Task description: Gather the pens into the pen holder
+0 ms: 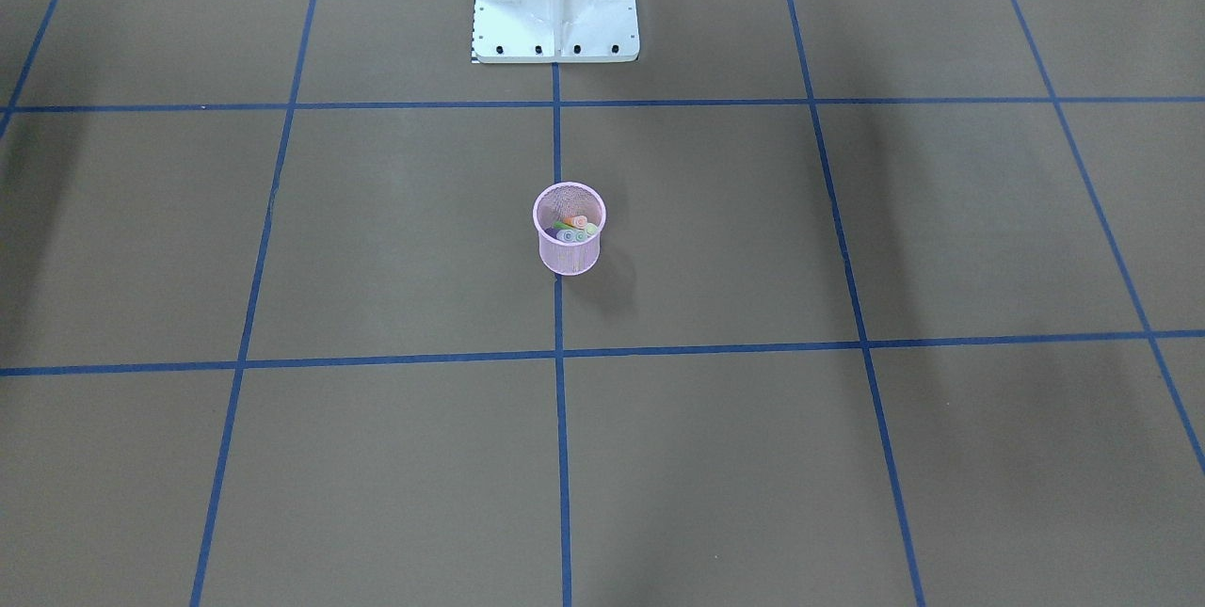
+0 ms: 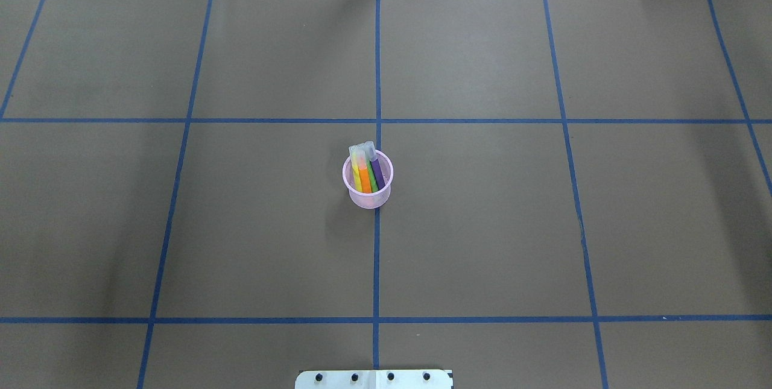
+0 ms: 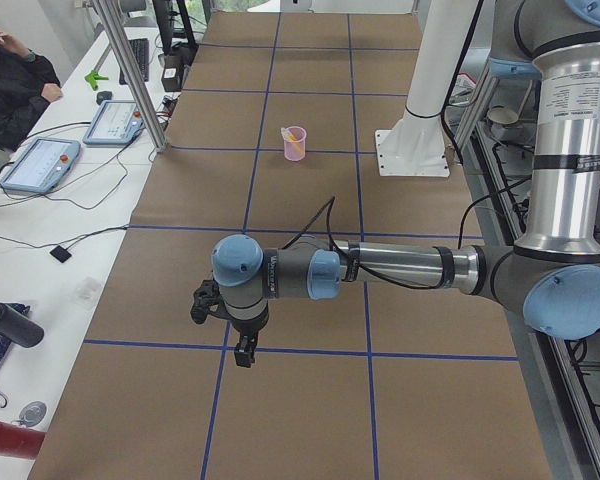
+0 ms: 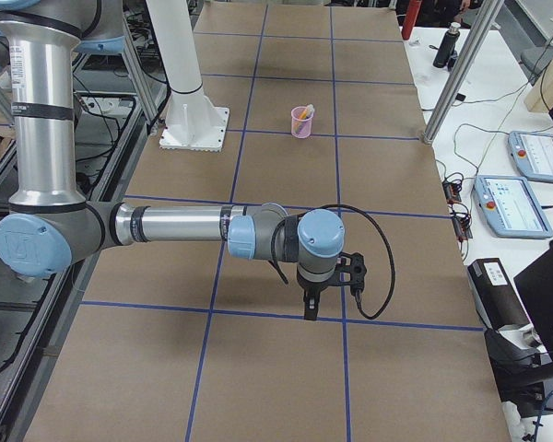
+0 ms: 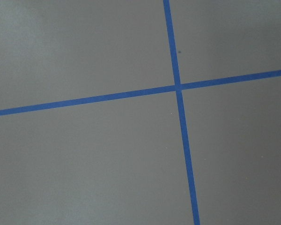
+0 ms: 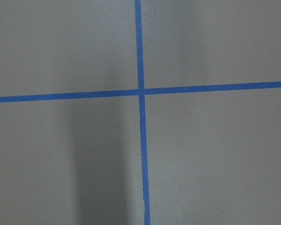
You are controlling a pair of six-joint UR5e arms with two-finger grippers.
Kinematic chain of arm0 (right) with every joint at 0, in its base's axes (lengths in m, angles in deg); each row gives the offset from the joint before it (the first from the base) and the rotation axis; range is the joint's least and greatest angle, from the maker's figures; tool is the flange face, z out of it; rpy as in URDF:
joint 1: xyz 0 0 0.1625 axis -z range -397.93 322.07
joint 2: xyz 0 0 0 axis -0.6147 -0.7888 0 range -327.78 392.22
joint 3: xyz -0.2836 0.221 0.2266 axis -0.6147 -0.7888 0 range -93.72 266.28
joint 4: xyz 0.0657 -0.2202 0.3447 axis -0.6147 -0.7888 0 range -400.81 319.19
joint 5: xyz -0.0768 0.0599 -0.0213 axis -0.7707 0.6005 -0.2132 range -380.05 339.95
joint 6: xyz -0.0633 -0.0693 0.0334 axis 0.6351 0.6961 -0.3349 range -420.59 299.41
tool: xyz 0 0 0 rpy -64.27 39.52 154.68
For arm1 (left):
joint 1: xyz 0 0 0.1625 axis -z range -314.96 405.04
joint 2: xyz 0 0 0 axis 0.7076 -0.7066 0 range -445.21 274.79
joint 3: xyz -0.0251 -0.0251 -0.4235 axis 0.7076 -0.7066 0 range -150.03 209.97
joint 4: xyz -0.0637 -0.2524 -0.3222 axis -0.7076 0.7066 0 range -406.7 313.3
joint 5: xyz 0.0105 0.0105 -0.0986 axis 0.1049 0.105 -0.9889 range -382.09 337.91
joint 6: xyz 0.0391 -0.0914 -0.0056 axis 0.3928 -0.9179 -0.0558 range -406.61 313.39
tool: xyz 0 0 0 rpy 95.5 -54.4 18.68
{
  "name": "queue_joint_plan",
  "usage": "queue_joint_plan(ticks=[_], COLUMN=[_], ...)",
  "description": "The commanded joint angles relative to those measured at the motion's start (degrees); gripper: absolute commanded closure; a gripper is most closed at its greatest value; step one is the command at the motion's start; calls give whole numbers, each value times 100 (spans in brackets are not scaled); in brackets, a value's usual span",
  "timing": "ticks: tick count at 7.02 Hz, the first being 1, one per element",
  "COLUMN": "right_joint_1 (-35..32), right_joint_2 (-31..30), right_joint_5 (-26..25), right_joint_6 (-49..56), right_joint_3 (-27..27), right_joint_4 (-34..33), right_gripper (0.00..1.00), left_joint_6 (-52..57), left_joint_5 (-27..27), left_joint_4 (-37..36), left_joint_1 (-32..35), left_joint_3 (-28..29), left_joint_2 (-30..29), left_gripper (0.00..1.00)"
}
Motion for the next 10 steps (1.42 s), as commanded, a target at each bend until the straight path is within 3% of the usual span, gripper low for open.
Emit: queue_joint_plan(ticks=[1,10], right_joint_1=[0,0], right_joint_2=[6,24], right_joint_5=[95,157], right_joint_6=[0,9], right_joint_3=[7,42], right_joint_4=[0,9], right_gripper=[0,0], left_joint_6=[-29,-29], left_joint_5=[-1,-1], left_joint_4=[132,123], left_joint_1=[-6,-15], left_joint_3=[-7,63], left_joint_2=[91,3], left_gripper=[0,0])
